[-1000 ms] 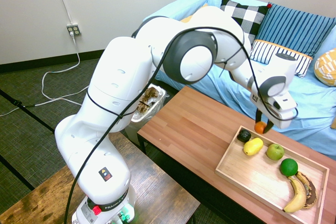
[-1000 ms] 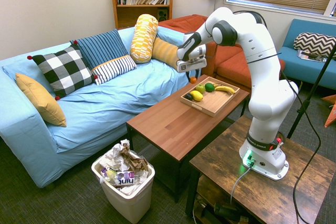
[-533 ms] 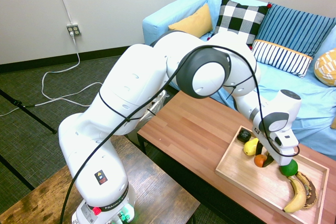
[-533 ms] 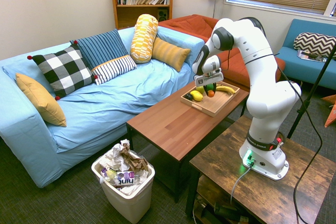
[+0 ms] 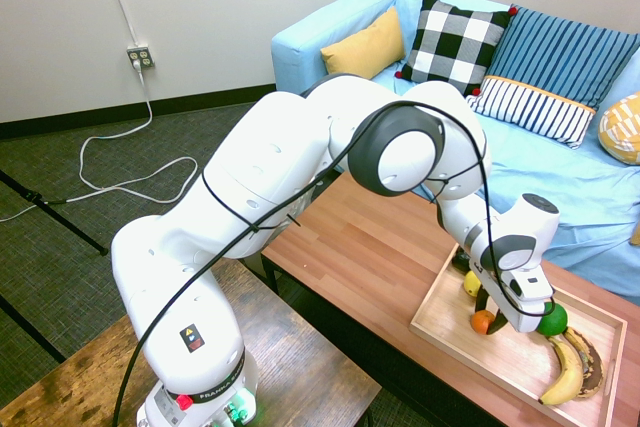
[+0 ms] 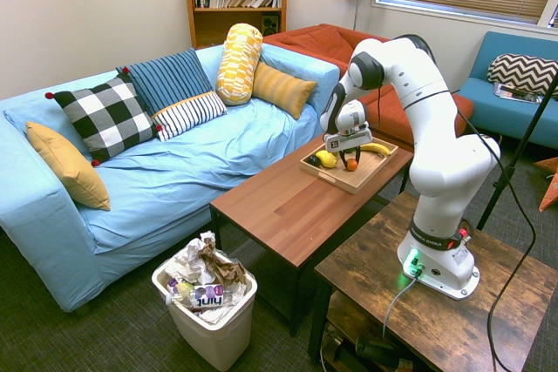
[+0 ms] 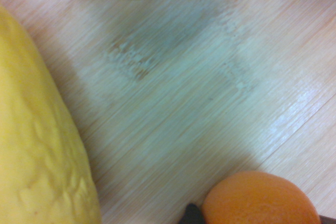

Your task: Put the tangerine in the tray

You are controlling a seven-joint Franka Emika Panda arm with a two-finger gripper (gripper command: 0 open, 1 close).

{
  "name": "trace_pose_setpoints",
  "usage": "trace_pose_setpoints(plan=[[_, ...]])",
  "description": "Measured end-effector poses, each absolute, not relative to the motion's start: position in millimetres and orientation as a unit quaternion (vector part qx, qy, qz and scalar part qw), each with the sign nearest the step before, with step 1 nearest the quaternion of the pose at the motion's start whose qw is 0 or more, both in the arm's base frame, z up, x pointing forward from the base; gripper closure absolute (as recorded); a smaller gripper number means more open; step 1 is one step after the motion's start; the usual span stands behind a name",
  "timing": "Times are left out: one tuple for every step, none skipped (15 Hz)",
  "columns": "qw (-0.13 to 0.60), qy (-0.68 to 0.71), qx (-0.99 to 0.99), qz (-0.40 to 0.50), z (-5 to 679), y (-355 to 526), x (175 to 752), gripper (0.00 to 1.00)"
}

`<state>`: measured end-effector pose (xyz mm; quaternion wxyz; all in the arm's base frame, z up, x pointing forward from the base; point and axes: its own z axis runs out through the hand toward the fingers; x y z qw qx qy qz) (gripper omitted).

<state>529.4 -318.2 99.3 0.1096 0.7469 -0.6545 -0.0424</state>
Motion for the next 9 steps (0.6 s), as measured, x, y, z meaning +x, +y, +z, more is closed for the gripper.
trace_pose_setpoints(plan=[[0.109, -0.655, 0.747, -0.043, 99, -319, 529, 0.0], [0.109, -0.655, 0.747, -0.043, 99, -319, 529, 0.0], [0.109, -0.655, 0.747, -0.042, 100, -321, 528, 0.0], [0.109, -0.655, 0.747, -0.04, 101, -322, 528, 0.0], [0.108, -0.655, 0.747, -0.038, 104, -324, 528, 0.0], [0.106, -0.654, 0.748, -0.034, 110, -326, 529, 0.0], [0.103, -0.656, 0.747, -0.028, 118, -329, 530, 0.0], [0.099, -0.657, 0.747, -0.022, 128, -332, 532, 0.0], [0.095, -0.658, 0.747, -0.015, 140, -335, 532, 0.0]])
